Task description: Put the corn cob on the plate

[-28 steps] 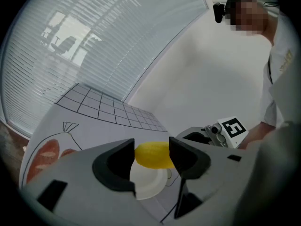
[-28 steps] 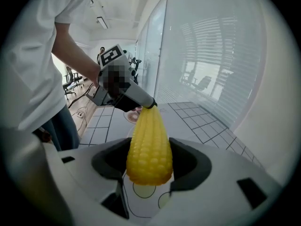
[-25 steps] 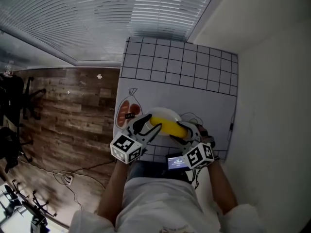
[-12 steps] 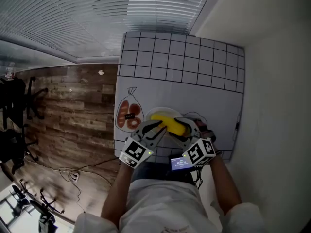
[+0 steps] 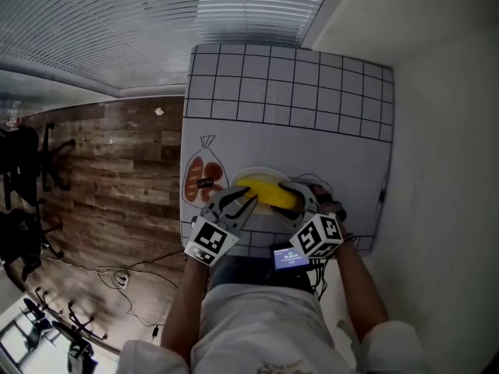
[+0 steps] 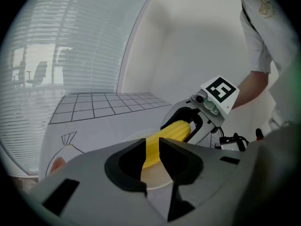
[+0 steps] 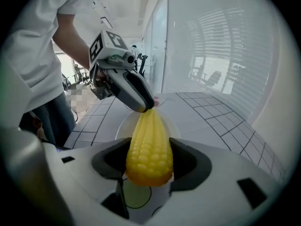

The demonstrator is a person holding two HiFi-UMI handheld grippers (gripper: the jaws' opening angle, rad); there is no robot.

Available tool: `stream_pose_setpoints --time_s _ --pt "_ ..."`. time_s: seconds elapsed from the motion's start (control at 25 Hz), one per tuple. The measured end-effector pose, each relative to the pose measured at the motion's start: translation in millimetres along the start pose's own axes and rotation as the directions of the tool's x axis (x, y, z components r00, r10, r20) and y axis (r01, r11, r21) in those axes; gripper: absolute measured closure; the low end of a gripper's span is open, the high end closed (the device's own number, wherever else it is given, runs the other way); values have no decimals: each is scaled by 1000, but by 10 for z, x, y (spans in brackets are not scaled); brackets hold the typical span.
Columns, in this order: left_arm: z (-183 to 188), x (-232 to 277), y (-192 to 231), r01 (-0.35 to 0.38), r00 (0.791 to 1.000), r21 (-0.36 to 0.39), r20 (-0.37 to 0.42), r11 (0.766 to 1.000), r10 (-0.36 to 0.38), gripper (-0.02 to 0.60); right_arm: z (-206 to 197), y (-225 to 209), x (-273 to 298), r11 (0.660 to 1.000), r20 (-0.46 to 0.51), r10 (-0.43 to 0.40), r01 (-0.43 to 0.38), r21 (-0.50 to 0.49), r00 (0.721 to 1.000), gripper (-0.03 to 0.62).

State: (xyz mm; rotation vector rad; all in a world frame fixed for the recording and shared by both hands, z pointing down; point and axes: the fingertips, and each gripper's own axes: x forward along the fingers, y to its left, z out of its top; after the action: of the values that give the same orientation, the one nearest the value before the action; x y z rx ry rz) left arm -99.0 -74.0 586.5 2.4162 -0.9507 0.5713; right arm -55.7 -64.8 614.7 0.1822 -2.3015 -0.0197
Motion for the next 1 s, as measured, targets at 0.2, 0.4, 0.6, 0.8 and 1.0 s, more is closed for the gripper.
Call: stream_pose_setpoints --time_s 0.2,0.4,0.6,0.8,1.0 --pt "34 28 -31 4 1000 0 10 1000 -4 494 -29 -13 32 1000 -37 -14 13 -15 999 339" --pt "47 29 -51 9 1000 23 1 1000 -9 494 -66 -11 62 999 -81 -22 20 -25 996 339" --pt "35 51 -52 -8 1000 50 -8 999 9 494 -108 -19 106 1000 -136 -14 12 -9 991 338" --pt "30 62 -49 -7 1000 50 -12 999 7 494 -126 -10 108 1000 -168 -11 14 17 986 338" --pt "30 73 -43 3 1000 59 -28 998 -1 494 -104 -12 90 998 -161 -8 19 67 987 335"
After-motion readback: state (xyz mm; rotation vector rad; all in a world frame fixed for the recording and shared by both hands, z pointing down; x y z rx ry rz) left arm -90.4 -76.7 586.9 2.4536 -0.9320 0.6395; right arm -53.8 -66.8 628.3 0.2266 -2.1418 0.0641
